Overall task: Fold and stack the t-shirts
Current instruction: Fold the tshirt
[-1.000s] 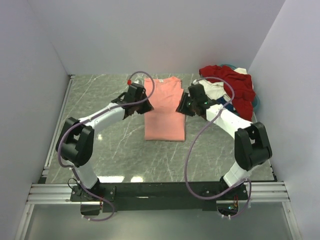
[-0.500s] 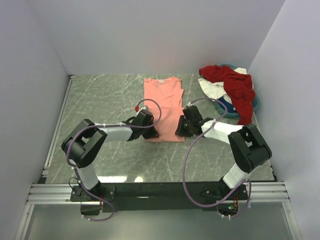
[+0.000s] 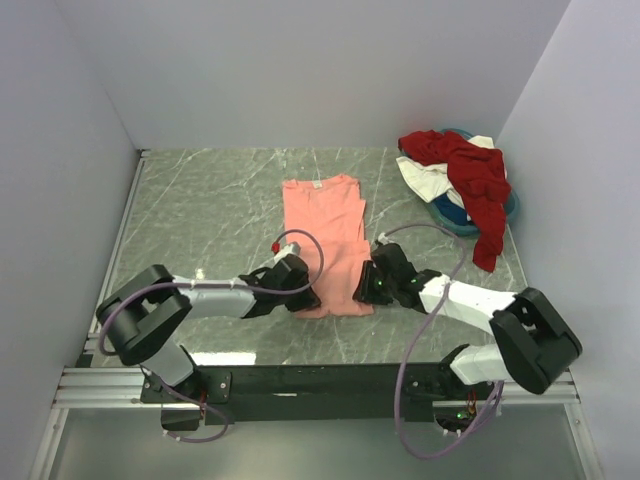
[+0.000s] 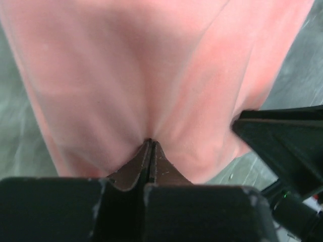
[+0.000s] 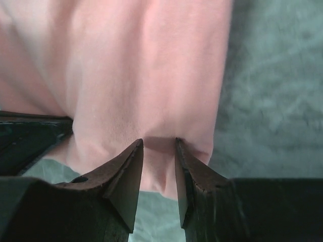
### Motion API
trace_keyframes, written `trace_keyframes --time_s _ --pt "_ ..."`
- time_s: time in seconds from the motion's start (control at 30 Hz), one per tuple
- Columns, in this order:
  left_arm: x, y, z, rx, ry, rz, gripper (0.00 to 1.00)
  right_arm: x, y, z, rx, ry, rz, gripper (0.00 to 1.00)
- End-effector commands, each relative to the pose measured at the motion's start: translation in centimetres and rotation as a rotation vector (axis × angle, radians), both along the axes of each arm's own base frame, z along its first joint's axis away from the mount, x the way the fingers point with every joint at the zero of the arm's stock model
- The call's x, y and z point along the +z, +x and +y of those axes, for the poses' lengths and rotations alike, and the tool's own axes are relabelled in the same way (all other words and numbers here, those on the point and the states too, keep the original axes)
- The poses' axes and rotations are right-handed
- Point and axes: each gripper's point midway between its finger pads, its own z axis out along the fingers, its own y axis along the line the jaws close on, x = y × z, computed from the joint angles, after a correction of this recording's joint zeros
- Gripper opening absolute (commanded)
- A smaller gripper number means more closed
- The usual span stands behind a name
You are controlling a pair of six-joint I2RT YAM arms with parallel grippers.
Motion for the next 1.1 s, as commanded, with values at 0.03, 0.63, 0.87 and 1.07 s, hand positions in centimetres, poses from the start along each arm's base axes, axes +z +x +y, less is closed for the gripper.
trace_keyframes --time_s 0.03,0.63,0.87,1.07 --pt "-3.4 -4.7 4.6 0.000 0.155 0.127 0.01 -1.1 -2.9 -2.1 -0.013 -0.053 0.059 0.39" --pt "3.6 -5.6 7.5 0.022 0.127 0.006 0.34 1.7 -5.8 -2.9 0.001 0.027 0.046 0.41" --pt "1.3 -6.5 7.8 0.007 0.138 0.050 0.40 1.1 -6.8 -2.3 0.014 0.069 0.072 0.44" --pt "-0.6 -7.2 8.4 0.010 0.167 0.087 0.42 -0.3 -7.9 -1.5 0.031 0.090 0.117 0.44"
